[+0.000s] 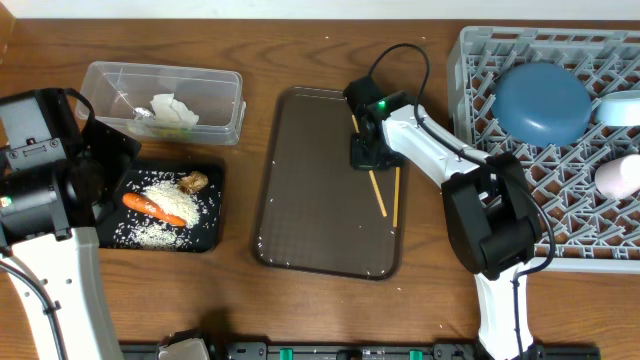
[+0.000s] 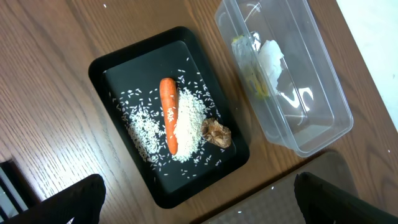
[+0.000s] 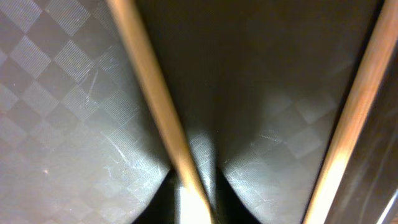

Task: Sort waste into correct bins and load items into the dishwasher rack
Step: 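Grasp one wooden chopstick on the brown tray with the right gripper, then carry the chopstick right and stand it in the rack's left edge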

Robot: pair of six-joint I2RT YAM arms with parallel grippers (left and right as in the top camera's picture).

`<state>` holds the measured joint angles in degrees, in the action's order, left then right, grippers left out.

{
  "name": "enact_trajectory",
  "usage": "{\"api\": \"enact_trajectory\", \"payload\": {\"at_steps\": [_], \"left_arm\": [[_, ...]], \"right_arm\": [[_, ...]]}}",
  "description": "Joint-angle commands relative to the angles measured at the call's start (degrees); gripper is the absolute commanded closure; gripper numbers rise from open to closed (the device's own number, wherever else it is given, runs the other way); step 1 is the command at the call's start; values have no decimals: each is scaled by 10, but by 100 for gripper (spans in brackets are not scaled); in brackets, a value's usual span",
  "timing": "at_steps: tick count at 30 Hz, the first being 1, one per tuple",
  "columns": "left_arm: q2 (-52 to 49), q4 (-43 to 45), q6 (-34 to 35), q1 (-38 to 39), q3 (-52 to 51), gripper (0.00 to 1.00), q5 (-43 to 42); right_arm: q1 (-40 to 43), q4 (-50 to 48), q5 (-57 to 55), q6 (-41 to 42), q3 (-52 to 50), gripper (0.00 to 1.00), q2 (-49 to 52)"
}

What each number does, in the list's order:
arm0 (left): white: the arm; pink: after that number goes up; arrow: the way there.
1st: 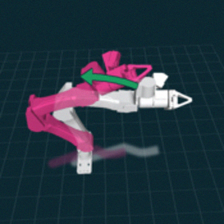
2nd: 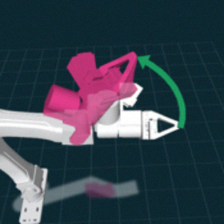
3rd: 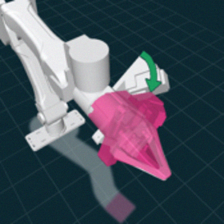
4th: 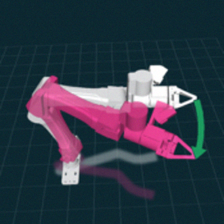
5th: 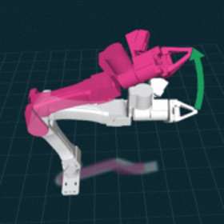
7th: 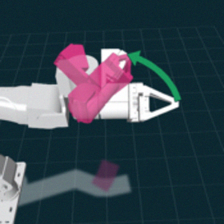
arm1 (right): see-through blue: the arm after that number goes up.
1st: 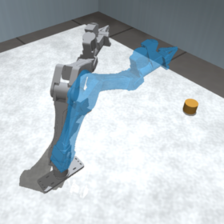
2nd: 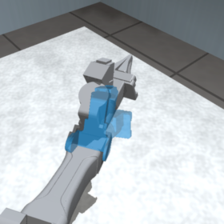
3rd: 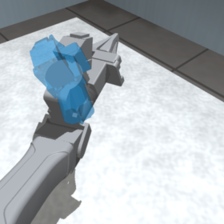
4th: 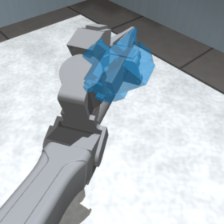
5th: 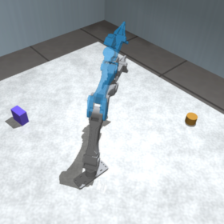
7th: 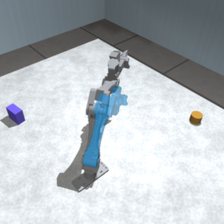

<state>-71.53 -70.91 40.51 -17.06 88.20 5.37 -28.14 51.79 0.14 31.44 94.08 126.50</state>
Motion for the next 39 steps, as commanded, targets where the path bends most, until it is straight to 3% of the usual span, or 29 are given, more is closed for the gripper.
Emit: {"api": "enact_trajectory", "payload": {"at_steps": [1, 10, 18, 29, 39], "left_arm": [[-3, -2, 5, -3, 2, 2, 12], [-3, -2, 5, -3, 2, 2, 12], [-3, -2, 5, -3, 2, 2, 12], [-3, -2, 5, -3, 2, 2, 12], [-3, -2, 5, -3, 2, 2, 12]], "right_arm": [[-5, 4, 14, 2, -11, 99, 41], [0, 21, 16, -52, -2, 99, 23], [42, 70, 50, -105, 44, 99, -63], [209, 97, 147, -236, 82, 99, -200], [351, 72, 147, -288, 82, 99, -197]]}}
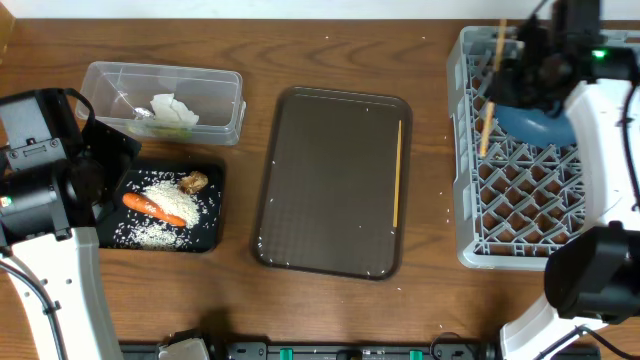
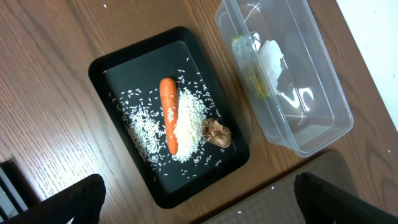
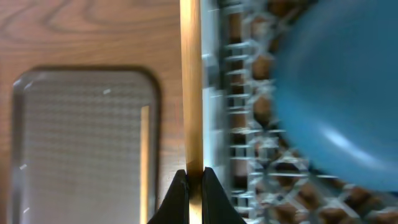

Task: Sort waste into correct bins and load items into the dishwasher rack
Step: 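Carry the chopstick right and stand it in the rack's left edge, then return the right gripper to the second chopstick and grasp it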

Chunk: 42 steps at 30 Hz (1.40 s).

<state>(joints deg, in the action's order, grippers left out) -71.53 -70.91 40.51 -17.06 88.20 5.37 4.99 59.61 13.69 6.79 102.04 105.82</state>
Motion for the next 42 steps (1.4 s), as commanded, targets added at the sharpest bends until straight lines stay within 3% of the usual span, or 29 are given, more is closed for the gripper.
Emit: {"api": "enact_trajectory", "payload": {"at_steps": [1, 20, 23, 28, 35, 42], "left_arm": [[-3, -2, 5, -3, 2, 2, 12], [-3, -2, 5, -3, 2, 2, 12], [-3, -2, 5, -3, 2, 2, 12], [-3, -2, 5, -3, 2, 2, 12], [-3, -2, 5, -3, 2, 2, 12], [-3, -2, 5, -3, 2, 2, 12]], "right_arm": [[25, -10, 11, -45, 3, 99, 12], [20, -100, 13, -41, 3, 99, 116], [20, -102, 11, -41, 3, 92, 121], [20, -106, 9, -41, 3, 53, 121], [15, -87, 52, -41, 6, 53, 111], [-19, -31, 78, -41, 24, 54, 36]]}}
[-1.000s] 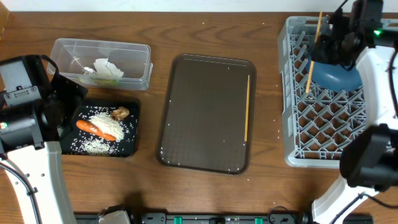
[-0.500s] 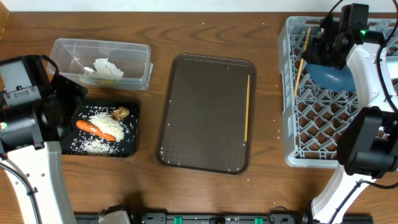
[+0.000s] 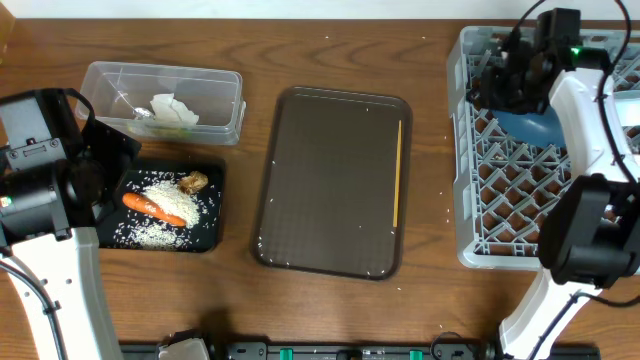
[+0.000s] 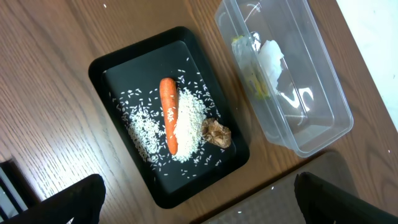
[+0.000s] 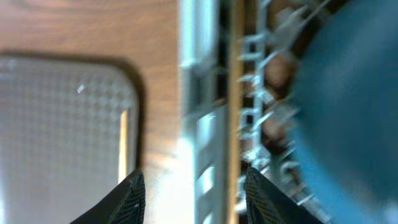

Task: Sort waste into correct bins and load items into the dishwasher rack
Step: 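Return the right gripper to the second chopstick and grasp it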

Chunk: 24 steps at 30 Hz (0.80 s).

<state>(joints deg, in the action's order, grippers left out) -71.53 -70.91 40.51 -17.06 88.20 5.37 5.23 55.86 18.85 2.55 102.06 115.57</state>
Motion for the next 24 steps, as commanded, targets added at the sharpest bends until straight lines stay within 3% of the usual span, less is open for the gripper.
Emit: {"api": "enact_trajectory", "payload": {"at_steps": [1, 3, 4, 8, 16, 24], "left_arm": [[-3, -2, 5, -3, 2, 2, 12], [-3, -2, 5, -3, 2, 2, 12], [-3, -2, 5, -3, 2, 2, 12], [-3, -2, 5, -3, 2, 2, 12], [-3, -2, 5, -3, 2, 2, 12], [-3, -2, 5, -3, 2, 2, 12]], "right_arm": [[-38, 21, 26, 2, 24, 51, -81], [-65, 41, 26, 2, 24, 31, -101], [-80, 50, 26, 2, 24, 1, -108], [-158, 86, 5, 42, 18, 1, -106], [-298, 47, -176, 211, -54, 3, -59], [-325, 46, -216, 249, -65, 9, 32]]}}
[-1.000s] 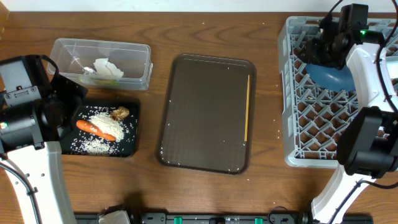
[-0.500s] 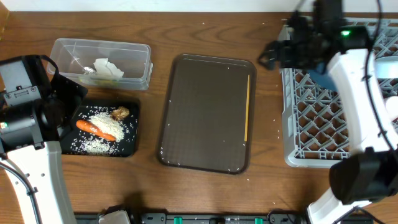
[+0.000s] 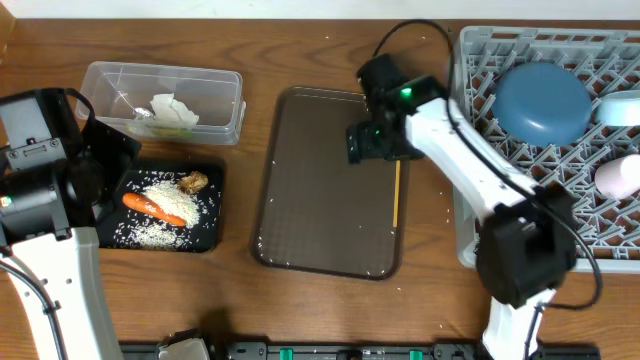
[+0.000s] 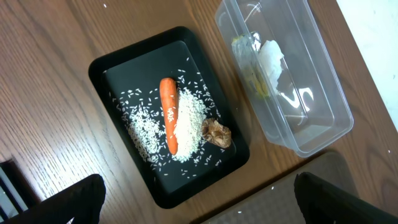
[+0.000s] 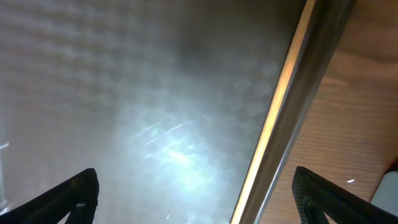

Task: Sort waste into correct bins and load items into the dishwasher rack
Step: 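Return the right gripper to the second chopstick and grasp it, then carry the second chopstick into the rack beside the first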

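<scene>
One wooden chopstick (image 3: 397, 195) lies along the right side of the brown serving tray (image 3: 320, 200). My right gripper (image 3: 372, 143) hovers open just left of the chopstick's far end. In the right wrist view the chopstick (image 5: 280, 106) runs beside the tray rim, between the spread fingers of the gripper (image 5: 196, 196). The grey dishwasher rack (image 3: 470, 220) stands at the right. I cannot pick out a chopstick in it. My left gripper (image 4: 199, 199) hangs open above the black tray (image 4: 99, 65), which holds a carrot (image 4: 168, 112), rice and a brown scrap.
A clear plastic bin (image 3: 110, 80) with crumpled paper waste sits at the back left. The rack holds a blue bowl (image 3: 542, 103), a white cup (image 3: 620, 108) and a pink cup (image 3: 617, 176). Bare wood lies between tray and rack.
My right gripper has moved from over the rack's left edge back to the serving tray, still open and empty. The left arm has not moved.
Two chopsticks lay on the tray, my right gripper shut on one. Then it held that chopstick over the rack's left side. Then it stood open there with the chopstick down among the cells. Now it is open beside the second chopstick.
</scene>
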Robot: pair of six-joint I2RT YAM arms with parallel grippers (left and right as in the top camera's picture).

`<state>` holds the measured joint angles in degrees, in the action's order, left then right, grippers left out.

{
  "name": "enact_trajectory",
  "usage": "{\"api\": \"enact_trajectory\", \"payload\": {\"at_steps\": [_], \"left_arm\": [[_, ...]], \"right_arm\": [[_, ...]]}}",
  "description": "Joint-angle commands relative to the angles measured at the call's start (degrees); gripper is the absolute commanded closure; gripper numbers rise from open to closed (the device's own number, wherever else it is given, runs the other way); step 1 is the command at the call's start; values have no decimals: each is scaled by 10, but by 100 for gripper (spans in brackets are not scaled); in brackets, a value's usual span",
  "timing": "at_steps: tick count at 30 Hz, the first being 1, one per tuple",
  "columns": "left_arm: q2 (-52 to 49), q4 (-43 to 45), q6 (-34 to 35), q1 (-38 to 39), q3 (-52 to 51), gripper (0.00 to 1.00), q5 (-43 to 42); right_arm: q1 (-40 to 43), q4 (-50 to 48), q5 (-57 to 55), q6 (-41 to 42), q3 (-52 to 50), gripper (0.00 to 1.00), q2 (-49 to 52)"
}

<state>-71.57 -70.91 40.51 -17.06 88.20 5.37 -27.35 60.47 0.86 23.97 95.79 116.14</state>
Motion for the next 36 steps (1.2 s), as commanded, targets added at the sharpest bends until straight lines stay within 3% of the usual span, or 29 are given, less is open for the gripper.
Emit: {"api": "enact_trajectory", "payload": {"at_steps": [1, 15, 29, 33, 36], "left_arm": [[-2, -2, 5, -3, 2, 2, 12], [-2, -2, 5, -3, 2, 2, 12], [-2, -2, 5, -3, 2, 2, 12], [-2, -2, 5, -3, 2, 2, 12], [-2, -2, 5, -3, 2, 2, 12]], "right_arm": [[2, 0, -36, 38, -3, 9, 35], [7, -16, -4, 61, -4, 11, 102], [10, -50, -6, 60, -56, 13, 106], [7, -72, 7, 60, -69, 37, 106], [5, -76, 7, 60, -70, 61, 106]]}}
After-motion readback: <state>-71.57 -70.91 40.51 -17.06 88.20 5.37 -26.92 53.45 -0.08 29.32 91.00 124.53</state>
